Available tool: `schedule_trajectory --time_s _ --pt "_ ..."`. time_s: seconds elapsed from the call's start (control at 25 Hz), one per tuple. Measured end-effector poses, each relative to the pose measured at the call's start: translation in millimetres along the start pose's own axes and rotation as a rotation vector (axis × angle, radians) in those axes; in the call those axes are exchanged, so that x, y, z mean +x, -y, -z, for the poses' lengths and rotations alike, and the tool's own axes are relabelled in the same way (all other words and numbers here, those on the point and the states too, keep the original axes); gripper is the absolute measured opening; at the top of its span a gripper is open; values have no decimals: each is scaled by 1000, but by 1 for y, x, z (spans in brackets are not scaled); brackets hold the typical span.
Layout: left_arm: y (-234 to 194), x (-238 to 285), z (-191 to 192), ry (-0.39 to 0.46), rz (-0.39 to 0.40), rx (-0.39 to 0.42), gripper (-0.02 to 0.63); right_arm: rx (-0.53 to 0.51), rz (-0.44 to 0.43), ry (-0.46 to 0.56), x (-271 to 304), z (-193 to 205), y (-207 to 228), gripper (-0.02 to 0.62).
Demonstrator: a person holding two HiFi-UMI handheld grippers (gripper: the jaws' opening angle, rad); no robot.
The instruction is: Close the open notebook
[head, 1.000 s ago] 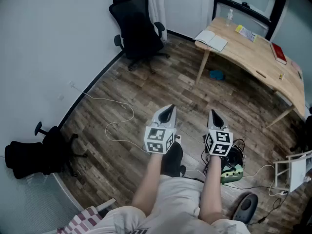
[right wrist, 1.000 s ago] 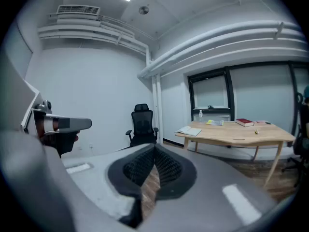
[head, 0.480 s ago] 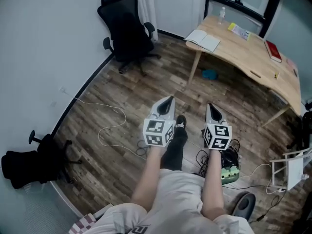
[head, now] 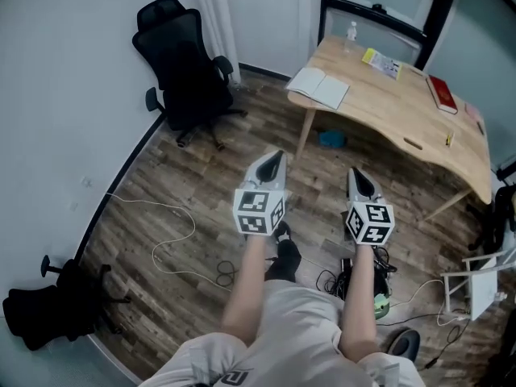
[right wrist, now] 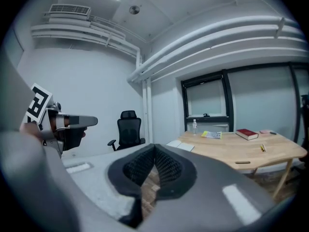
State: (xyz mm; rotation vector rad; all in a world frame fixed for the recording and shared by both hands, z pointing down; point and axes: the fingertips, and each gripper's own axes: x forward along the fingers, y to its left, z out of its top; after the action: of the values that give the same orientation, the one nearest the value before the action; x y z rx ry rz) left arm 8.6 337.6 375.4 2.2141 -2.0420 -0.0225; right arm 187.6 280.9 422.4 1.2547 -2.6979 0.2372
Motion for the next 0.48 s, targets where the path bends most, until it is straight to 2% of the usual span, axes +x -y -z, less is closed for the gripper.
schedule_trajectory --time_s 0.28,0.48 --pt "-54 129 1 -45 25 -60 8 2 36 -65 106 -16 59 2" --pt "-85 215 0 -63 47 -76 8 37 59 -64 178 -28 96 2"
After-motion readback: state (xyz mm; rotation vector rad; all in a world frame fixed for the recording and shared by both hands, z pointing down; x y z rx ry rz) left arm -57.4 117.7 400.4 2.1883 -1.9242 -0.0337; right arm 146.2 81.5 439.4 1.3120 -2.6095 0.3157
